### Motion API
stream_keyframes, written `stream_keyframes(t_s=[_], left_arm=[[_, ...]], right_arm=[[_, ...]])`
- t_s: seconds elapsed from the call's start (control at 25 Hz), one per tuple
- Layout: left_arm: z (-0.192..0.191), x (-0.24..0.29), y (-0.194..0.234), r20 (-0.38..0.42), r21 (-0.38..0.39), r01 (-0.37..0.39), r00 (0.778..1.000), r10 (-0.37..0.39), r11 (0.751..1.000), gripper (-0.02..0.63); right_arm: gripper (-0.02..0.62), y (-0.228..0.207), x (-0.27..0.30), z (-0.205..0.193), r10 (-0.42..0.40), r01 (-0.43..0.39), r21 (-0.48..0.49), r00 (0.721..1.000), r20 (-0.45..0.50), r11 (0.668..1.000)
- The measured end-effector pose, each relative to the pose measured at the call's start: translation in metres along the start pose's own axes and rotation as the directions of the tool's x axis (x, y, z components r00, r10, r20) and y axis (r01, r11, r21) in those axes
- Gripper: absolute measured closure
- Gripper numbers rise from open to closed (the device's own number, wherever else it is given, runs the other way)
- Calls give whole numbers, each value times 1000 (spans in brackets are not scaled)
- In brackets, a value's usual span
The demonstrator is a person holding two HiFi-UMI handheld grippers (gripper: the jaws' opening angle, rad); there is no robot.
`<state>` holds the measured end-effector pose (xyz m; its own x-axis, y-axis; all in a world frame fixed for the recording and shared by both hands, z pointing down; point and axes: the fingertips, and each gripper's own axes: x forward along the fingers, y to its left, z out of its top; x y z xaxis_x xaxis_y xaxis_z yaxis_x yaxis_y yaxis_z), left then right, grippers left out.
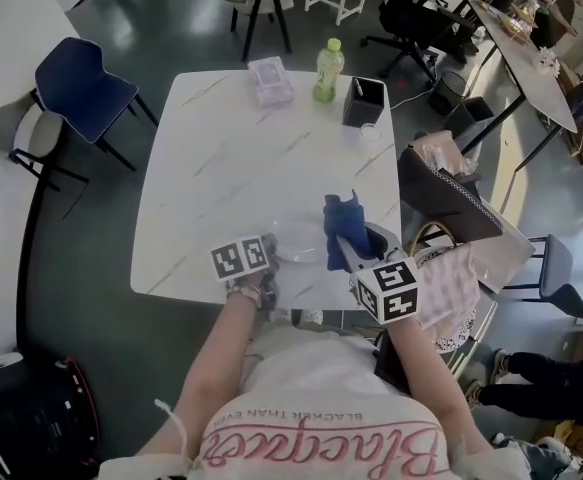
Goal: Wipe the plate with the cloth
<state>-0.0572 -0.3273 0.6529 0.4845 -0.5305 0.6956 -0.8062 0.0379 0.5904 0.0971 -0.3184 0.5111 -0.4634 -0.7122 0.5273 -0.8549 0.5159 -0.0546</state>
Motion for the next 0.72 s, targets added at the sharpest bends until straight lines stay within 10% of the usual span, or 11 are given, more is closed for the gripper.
stream_keyframes(t_s=[0.32, 0.48, 0.72], left_arm=[[-8, 11, -21, -82, -98, 176, 980, -184, 980, 574], [-6, 4, -42, 16, -192, 343, 938, -347, 919, 591], [-10, -8, -55, 48, -130, 402, 916, -399, 906, 592]], right_arm=[[472, -6, -4, -1, -12, 12, 4, 1000, 0, 1000], [472, -9, -10, -1, -11, 11, 8, 1000, 10, 1000], [472, -12, -15, -2, -10, 9, 15, 1000, 25, 1000]])
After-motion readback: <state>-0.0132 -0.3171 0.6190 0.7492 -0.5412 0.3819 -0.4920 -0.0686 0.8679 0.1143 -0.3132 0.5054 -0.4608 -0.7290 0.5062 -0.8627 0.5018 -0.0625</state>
